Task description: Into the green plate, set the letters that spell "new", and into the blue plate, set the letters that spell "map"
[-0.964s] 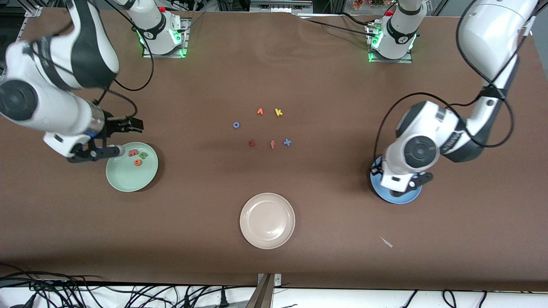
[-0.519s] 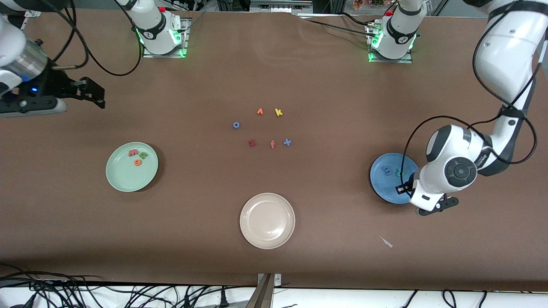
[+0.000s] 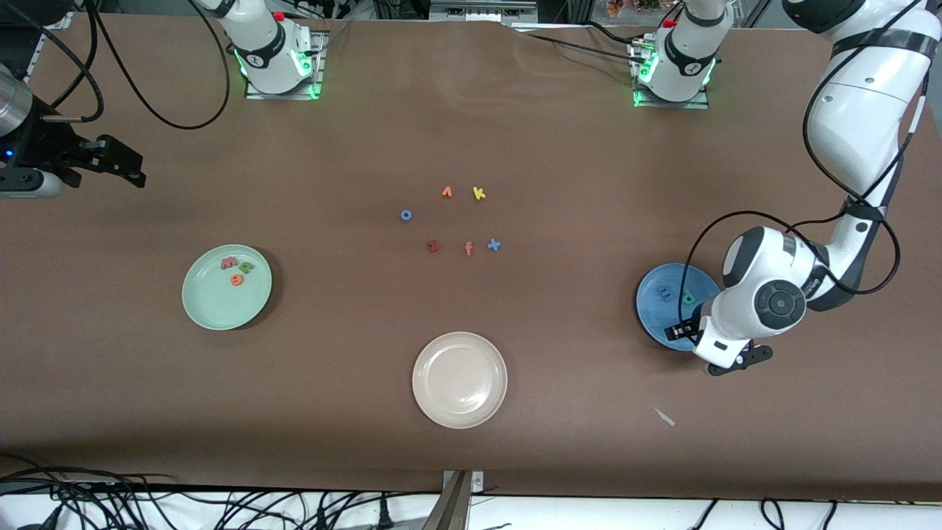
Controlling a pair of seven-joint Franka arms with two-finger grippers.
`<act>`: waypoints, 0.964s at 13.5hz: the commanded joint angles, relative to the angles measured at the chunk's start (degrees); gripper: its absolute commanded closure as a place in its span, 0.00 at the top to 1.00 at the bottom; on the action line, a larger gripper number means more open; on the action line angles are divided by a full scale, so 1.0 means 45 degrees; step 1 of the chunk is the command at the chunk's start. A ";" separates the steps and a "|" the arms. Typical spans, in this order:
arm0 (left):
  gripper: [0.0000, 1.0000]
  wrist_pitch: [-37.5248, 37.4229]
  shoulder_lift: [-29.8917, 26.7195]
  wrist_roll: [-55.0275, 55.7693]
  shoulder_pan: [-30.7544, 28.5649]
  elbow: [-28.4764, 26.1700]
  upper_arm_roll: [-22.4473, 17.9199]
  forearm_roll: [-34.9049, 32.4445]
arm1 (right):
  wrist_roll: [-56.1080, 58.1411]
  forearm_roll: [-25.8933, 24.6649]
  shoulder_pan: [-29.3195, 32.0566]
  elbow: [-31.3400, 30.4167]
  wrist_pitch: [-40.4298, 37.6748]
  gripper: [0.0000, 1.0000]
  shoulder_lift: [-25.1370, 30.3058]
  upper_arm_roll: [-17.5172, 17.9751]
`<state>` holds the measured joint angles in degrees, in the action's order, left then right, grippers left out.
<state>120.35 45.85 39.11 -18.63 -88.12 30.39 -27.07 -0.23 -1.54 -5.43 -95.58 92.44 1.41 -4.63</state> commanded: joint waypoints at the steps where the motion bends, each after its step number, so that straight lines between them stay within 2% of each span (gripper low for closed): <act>1: 1.00 -0.1037 -0.1317 -0.0445 -0.0642 -0.0125 0.0898 -0.0119 | -0.0202 0.0010 -0.0024 0.0205 -0.0503 1.00 0.0000 -0.0125; 3: 1.00 -0.2692 -0.2273 -0.1401 -0.1268 -0.0009 0.2128 -0.0099 | -0.0183 0.0049 -0.0063 0.0205 -0.0600 1.00 -0.0078 -0.0144; 6: 1.00 -0.4337 -0.3914 -0.3177 -0.2049 0.0089 0.3264 0.0639 | -0.0281 0.0069 -0.0083 0.0185 -0.0718 1.00 -0.0196 -0.0105; 9: 1.00 -0.5293 -0.5515 -0.5106 -0.2752 0.0439 0.3306 0.2571 | -0.0281 0.0069 -0.0083 0.0166 -0.0718 1.00 -0.0196 -0.0125; 12: 1.00 -0.6780 -0.5910 -0.6987 -0.3319 0.1940 0.3228 0.3995 | -0.0281 0.0069 -0.0025 0.0127 -0.0738 1.00 -0.0215 -0.0105; 13: 1.00 -0.6783 -0.6182 -0.7069 -0.3340 0.2003 0.3092 0.4506 | -0.0281 0.0069 -0.0005 0.0165 -0.0718 1.00 -0.0235 -0.0124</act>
<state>91.74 19.25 10.97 -32.61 -81.33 44.86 -11.21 -0.55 -1.52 -5.60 -95.46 90.15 0.44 -5.18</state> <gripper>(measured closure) 0.000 0.000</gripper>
